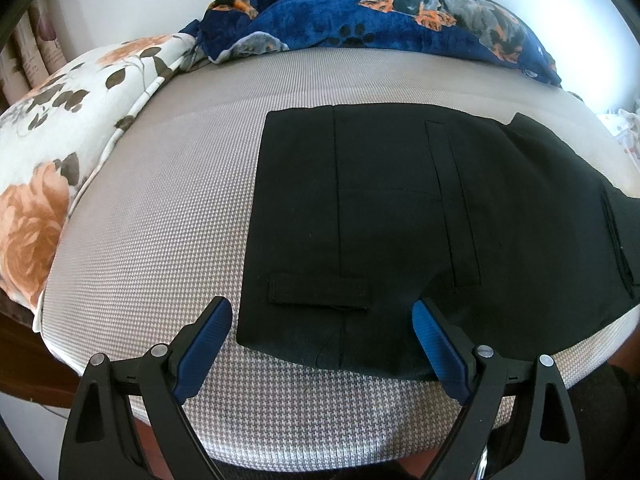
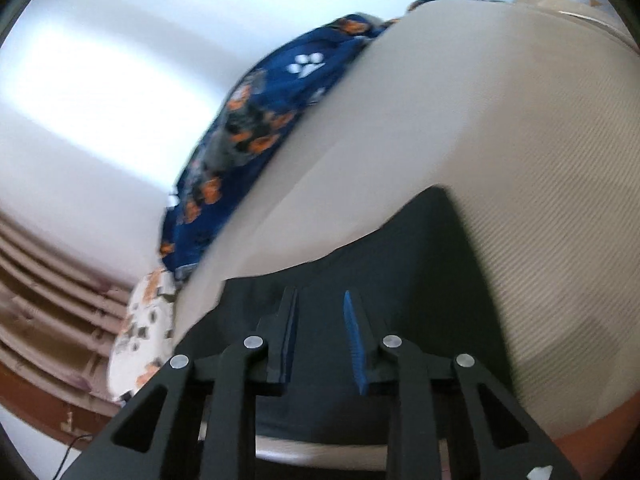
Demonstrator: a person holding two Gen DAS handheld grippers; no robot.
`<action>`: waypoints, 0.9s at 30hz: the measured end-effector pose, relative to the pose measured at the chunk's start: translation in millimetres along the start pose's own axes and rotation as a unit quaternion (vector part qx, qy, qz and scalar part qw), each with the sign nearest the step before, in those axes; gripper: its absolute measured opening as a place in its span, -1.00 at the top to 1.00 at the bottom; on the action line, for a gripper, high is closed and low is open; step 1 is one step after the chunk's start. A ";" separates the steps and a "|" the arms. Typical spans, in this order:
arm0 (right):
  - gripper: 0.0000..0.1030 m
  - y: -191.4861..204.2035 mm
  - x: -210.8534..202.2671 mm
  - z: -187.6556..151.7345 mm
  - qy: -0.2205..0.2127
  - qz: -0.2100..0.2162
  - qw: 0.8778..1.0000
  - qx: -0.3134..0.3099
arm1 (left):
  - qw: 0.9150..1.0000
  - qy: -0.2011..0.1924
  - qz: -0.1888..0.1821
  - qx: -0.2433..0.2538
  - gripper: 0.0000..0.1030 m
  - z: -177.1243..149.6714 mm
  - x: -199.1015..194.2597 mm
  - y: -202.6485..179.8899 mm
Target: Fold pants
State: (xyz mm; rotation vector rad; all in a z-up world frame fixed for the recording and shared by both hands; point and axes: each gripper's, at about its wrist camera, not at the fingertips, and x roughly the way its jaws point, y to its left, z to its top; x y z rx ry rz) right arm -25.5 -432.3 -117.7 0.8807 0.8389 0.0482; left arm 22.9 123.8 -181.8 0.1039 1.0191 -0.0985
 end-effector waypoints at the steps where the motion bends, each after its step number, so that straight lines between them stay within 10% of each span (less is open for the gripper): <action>1: 0.54 -2.3 5.1 4.6 0.001 -0.011 1.000 -0.007 | 1.000 0.000 0.001 -0.001 -0.82 0.3 0.0 0.1; 13: 0.83 -61.3 36.1 32.4 0.009 -0.037 0.997 0.069 | 1.000 0.004 -0.003 -0.011 -0.87 2.8 3.0 6.2; 22: 0.65 -51.3 24.4 51.6 -0.020 -0.033 0.997 0.071 | 1.000 0.004 -0.003 -0.010 -0.87 2.9 3.1 6.7; 27: 0.97 -80.2 34.2 49.8 -0.007 -0.034 0.990 0.137 | 1.000 0.006 -0.009 -0.014 -0.87 3.2 2.4 8.1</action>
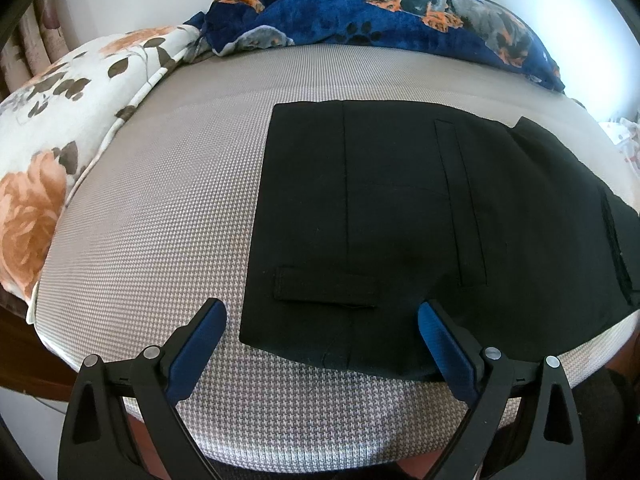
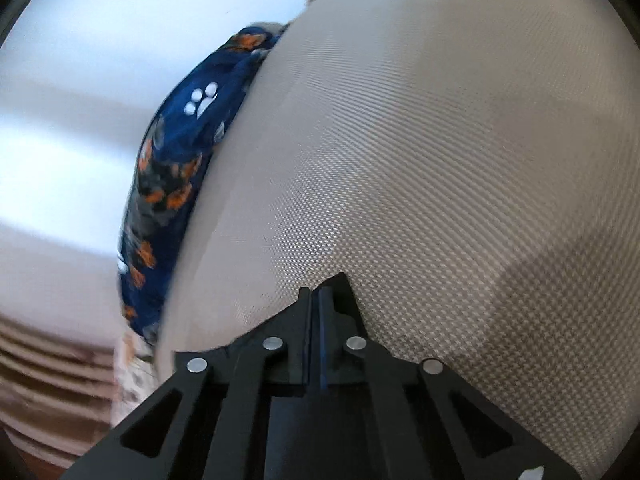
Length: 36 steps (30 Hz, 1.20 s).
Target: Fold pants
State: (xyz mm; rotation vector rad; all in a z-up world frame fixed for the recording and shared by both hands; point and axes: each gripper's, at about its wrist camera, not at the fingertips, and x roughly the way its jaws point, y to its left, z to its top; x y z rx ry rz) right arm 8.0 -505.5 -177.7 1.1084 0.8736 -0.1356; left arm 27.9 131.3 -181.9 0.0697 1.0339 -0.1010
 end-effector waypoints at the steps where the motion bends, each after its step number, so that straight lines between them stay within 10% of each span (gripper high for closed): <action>1: 0.87 0.0 -4.2 -1.7 -0.003 0.007 1.000 0.008 | 1.000 0.001 -0.005 0.002 -0.87 1.4 -2.2 1.1; 7: 0.63 56.6 -35.3 -48.0 0.009 0.072 0.994 -0.081 | 0.998 -0.019 -0.064 0.004 -0.87 18.8 -29.6 30.7; 10: 0.14 92.2 -35.8 -85.0 0.041 0.089 0.985 -0.144 | 0.991 -0.004 -0.133 -0.028 -0.86 22.5 -33.0 59.7; 14: 0.06 128.6 -18.9 -131.2 0.091 0.105 0.970 -0.197 | 0.961 0.042 -0.257 -0.091 -0.59 17.3 -15.4 91.6; 20: 0.03 150.4 2.2 -175.2 0.138 0.103 0.957 -0.234 | 0.922 0.083 -0.341 -0.162 -0.51 -6.3 8.4 102.9; 36: -0.16 146.9 29.5 -192.2 0.171 0.119 0.961 -0.183 | 0.842 0.106 -0.478 -0.227 -0.51 1.0 27.1 101.8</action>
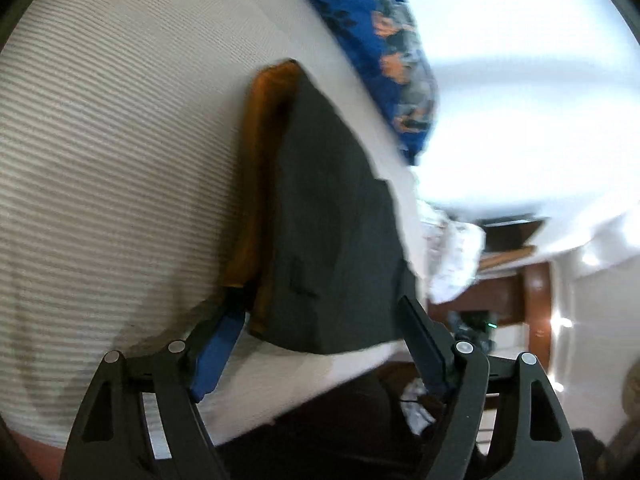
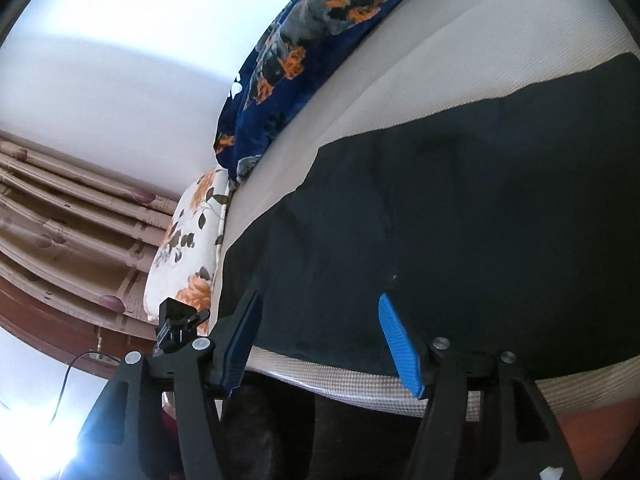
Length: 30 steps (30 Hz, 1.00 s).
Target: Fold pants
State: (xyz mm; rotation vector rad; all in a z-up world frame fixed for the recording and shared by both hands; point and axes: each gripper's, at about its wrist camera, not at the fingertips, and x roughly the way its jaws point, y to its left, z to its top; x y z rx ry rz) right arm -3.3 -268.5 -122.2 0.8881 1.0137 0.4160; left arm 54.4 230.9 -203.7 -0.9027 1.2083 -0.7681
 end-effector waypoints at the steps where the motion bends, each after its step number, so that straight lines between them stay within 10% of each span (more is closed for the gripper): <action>1: -0.16 0.3 1.3 -0.8 0.002 -0.001 1.000 0.000 | 1.000 0.002 -0.013 0.002 -0.51 -3.6 4.5 -2.3; 8: -0.33 -3.8 8.1 -3.3 0.008 0.003 1.000 0.010 | 0.996 -0.041 0.073 0.038 -0.51 -3.1 26.7 -24.2; 10: -0.33 -1.7 9.2 -4.8 0.010 0.002 1.000 0.005 | 0.991 -0.051 0.115 0.050 -0.03 -6.1 32.5 -28.2; 11: -0.33 0.0 9.7 -4.9 0.010 0.002 1.000 0.001 | 0.983 -0.047 0.167 0.062 0.53 -7.8 38.7 -30.6; 16: -0.33 6.5 10.9 -3.5 0.011 -0.002 1.000 -0.015 | 0.979 -0.065 0.193 0.030 0.56 -8.5 39.2 -41.8; 30: -0.33 27.9 -5.3 25.8 -0.018 0.076 0.997 -0.002 | 0.915 -0.106 0.196 0.335 0.56 -48.2 99.1 -229.6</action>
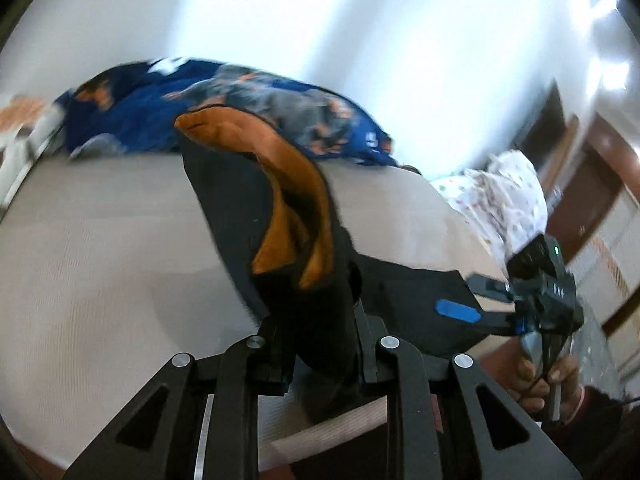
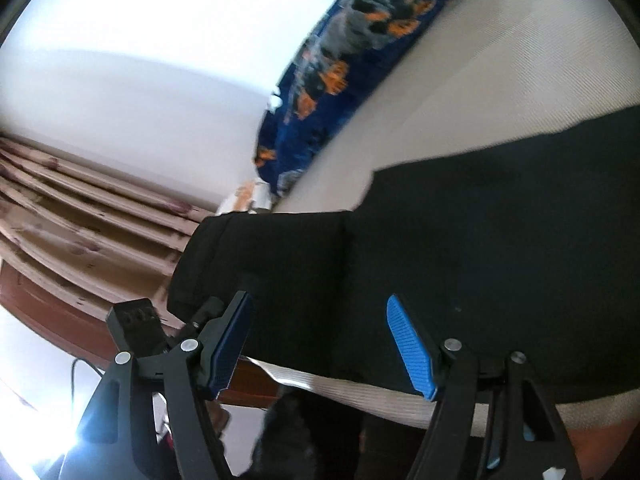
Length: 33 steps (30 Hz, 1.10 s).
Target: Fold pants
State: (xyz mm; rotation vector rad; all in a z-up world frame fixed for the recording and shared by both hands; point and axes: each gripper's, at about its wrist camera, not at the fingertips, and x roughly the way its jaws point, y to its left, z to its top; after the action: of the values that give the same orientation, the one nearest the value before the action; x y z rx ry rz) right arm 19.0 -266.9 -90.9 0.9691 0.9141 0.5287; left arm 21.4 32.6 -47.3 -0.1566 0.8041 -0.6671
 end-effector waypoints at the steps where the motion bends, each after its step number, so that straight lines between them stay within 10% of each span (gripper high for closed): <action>1: -0.33 2.1 -1.0 2.6 -0.002 0.010 1.000 0.002 | 1.000 0.000 0.000 0.013 0.56 2.1 6.5 -11.8; 13: -0.52 7.5 -6.8 24.9 0.014 0.067 0.997 0.029 | 0.987 0.035 0.020 0.152 0.56 -25.5 65.4 -100.8; 25: -0.60 -15.3 3.3 36.5 0.063 0.019 0.996 0.066 | 0.934 0.063 0.081 0.343 0.56 -81.7 115.9 -154.6; 28: -0.26 -14.8 13.6 37.2 0.078 -0.013 0.995 0.053 | 0.922 0.055 0.106 0.368 0.56 -89.2 121.9 -157.1; 30: 0.52 -18.0 19.0 37.4 0.087 -0.043 0.994 0.039 | 0.922 0.050 0.111 0.368 0.45 -89.1 119.4 -153.8; 33: 0.69 -35.5 20.4 38.0 0.086 -0.037 0.994 0.061 | 0.934 0.054 0.087 0.342 0.10 -80.6 112.8 -143.0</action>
State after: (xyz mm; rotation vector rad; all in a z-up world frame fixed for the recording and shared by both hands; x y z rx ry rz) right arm 61.8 -286.9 -120.7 1.0072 1.1432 0.5028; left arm -49.5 -139.1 -119.3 0.5849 0.6400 -0.7549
